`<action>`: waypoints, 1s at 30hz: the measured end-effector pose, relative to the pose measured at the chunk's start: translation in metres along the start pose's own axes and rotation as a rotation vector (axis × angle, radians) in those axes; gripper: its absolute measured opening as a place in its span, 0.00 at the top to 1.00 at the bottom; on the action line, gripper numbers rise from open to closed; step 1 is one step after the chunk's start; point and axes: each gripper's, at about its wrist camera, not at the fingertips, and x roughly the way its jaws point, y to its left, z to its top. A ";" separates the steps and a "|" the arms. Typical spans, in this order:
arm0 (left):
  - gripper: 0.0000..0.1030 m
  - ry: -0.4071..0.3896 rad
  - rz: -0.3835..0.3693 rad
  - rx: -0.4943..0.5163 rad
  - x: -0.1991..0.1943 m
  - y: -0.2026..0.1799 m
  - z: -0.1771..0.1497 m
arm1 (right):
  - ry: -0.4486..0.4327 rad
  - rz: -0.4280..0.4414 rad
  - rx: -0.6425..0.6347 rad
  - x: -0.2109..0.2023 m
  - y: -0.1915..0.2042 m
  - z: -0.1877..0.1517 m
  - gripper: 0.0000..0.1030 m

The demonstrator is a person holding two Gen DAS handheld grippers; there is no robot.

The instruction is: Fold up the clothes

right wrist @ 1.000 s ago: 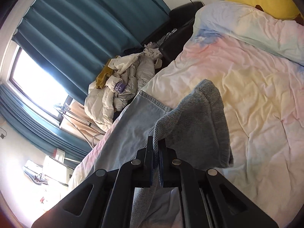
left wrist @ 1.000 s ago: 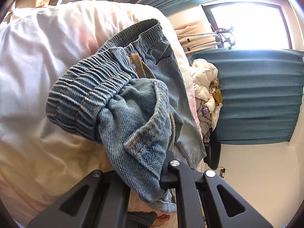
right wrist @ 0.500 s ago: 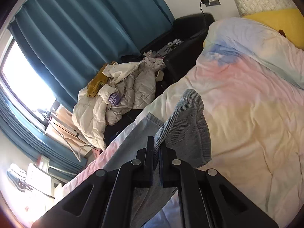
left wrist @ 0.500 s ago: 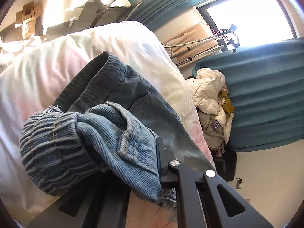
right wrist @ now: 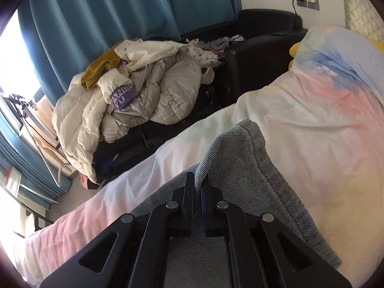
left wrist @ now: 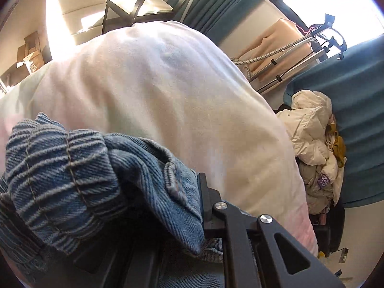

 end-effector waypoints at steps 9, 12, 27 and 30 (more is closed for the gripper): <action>0.89 -0.026 0.002 0.028 -0.016 -0.003 -0.003 | 0.034 0.137 0.019 0.017 -0.020 -0.020 0.91; 0.83 -0.031 -0.111 -0.003 -0.045 0.007 -0.011 | 0.032 0.197 0.048 -0.015 -0.036 -0.024 0.88; 0.52 0.064 -0.400 -0.384 -0.119 0.119 -0.150 | 0.128 0.348 0.333 -0.126 -0.131 -0.108 0.54; 0.52 0.108 -0.417 -0.500 -0.103 0.146 -0.170 | 0.187 0.393 0.407 -0.121 -0.147 -0.124 0.53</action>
